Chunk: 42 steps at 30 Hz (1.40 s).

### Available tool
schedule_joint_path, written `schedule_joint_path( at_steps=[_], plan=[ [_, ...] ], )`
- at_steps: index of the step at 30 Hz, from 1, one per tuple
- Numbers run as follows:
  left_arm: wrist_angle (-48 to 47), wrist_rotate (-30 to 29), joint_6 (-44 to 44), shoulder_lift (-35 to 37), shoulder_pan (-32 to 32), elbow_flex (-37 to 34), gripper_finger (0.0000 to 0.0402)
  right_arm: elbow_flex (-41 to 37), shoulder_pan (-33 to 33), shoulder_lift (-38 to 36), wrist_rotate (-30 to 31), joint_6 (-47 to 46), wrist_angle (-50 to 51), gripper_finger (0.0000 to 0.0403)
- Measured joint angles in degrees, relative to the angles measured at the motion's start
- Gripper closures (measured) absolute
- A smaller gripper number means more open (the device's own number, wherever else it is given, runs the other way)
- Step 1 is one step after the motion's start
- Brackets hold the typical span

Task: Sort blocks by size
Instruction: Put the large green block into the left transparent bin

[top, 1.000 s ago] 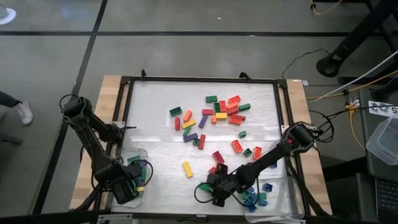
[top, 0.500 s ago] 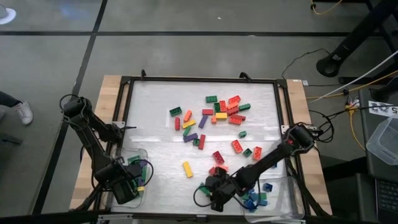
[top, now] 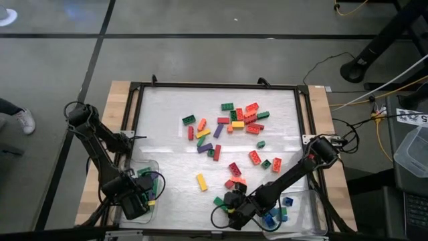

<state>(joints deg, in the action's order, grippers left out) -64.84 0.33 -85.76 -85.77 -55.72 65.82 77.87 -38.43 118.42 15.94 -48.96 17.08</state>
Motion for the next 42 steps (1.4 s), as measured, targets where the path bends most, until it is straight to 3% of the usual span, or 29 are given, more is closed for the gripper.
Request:
schedule_joint_path(
  at_steps=[11,18,21,27,33,42],
  plan=[
    [0.19,-0.58,0.43,0.02,0.09,0.00,0.0233,0.28,-0.29,2.87,2.37,-0.43,0.57,0.0179],
    [2.83,-0.58,1.42,0.08,1.07,0.20,0.0233,0.63,-0.22,3.02,3.18,-0.04,1.13,0.0270],
    [4.36,-1.37,3.19,0.08,1.41,1.10,0.0233,0.63,-0.23,3.12,4.06,1.31,0.56,0.0275],
    [10.29,-12.73,7.96,0.15,1.40,2.97,0.0233,1.70,0.36,3.40,4.55,4.07,-0.11,0.0275],
    [18.85,-24.77,19.44,0.17,1.40,2.99,0.0233,7.65,2.54,3.71,5.64,14.26,-0.59,0.0252],
    [26.87,-37.21,50.98,-0.46,1.95,3.02,0.0233,19.38,6.13,3.56,4.31,33.49,-0.14,0.0268]
  ],
)
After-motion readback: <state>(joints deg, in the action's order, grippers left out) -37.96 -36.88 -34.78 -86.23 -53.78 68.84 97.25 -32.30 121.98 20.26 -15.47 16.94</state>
